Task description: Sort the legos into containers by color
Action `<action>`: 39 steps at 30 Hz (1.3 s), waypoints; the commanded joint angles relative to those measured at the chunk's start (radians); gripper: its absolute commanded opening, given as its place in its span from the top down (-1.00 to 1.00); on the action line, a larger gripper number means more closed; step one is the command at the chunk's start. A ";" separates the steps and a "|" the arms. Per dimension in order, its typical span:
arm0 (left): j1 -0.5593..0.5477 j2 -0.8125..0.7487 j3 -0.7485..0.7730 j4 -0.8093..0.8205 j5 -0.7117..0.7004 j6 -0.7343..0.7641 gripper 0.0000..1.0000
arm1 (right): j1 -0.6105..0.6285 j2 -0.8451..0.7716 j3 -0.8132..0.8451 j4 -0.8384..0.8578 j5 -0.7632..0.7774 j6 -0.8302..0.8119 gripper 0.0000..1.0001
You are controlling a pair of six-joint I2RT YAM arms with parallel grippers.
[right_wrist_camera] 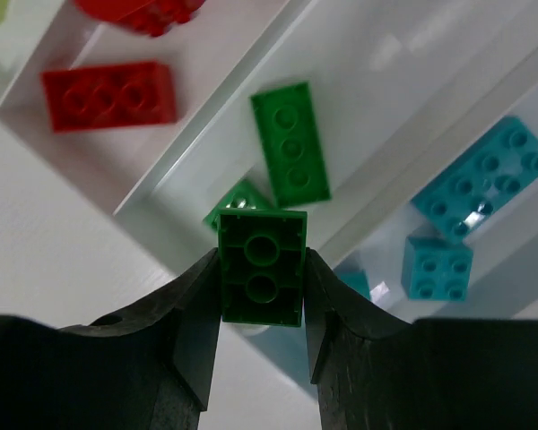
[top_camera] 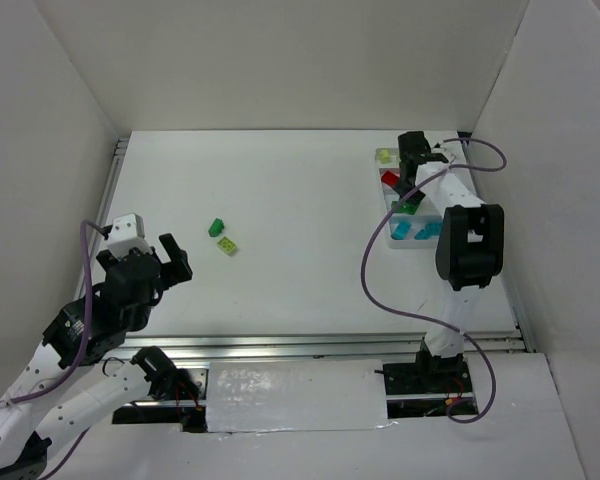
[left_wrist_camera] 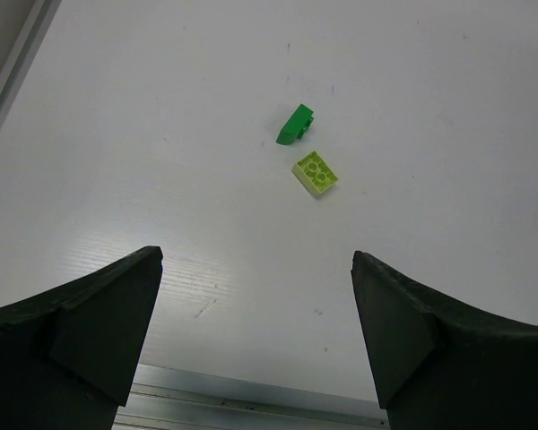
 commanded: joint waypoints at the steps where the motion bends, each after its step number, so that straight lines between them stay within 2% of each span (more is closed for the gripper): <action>1: 0.001 -0.004 -0.001 0.030 -0.004 0.008 -0.99 | -0.058 0.078 0.112 -0.070 0.007 -0.045 1.00; 7: -0.001 0.005 -0.003 0.039 0.006 0.014 -0.99 | -0.190 0.116 0.155 -0.045 -0.036 -0.064 0.99; 13: -0.001 0.031 -0.001 0.038 0.009 0.017 -0.99 | -0.226 0.139 0.141 -0.013 -0.068 -0.053 0.87; 16: -0.001 0.032 -0.003 0.039 0.010 0.016 -0.99 | -0.232 0.153 0.134 0.007 -0.082 -0.041 0.59; 21: -0.001 0.040 -0.003 0.041 0.016 0.016 -0.99 | -0.235 0.138 0.117 0.064 -0.100 -0.033 0.48; 22: -0.001 0.042 -0.001 0.041 0.016 0.017 -0.99 | -0.235 0.138 0.128 0.065 -0.100 -0.034 0.23; 23: -0.001 0.045 -0.003 0.039 0.017 0.016 -0.99 | -0.235 0.138 0.138 0.055 -0.097 -0.033 0.11; 29: -0.001 0.063 0.002 0.035 0.020 0.007 -0.99 | -0.235 0.141 0.188 0.018 -0.079 -0.030 -0.40; 34: -0.001 0.060 0.007 0.027 0.017 -0.018 -0.99 | -0.231 0.132 0.183 0.003 -0.092 -0.024 -0.46; 37: 0.002 0.069 0.007 0.026 0.002 -0.071 -0.99 | -0.189 0.043 0.145 0.012 -0.103 -0.034 -0.46; 38: 0.013 0.080 0.011 0.017 -0.003 -0.087 -0.99 | -0.144 0.009 0.108 0.016 -0.097 -0.042 -0.52; 39: 0.022 0.092 0.016 0.015 0.002 -0.101 -0.99 | -0.116 -0.023 0.088 0.022 -0.083 -0.048 -0.66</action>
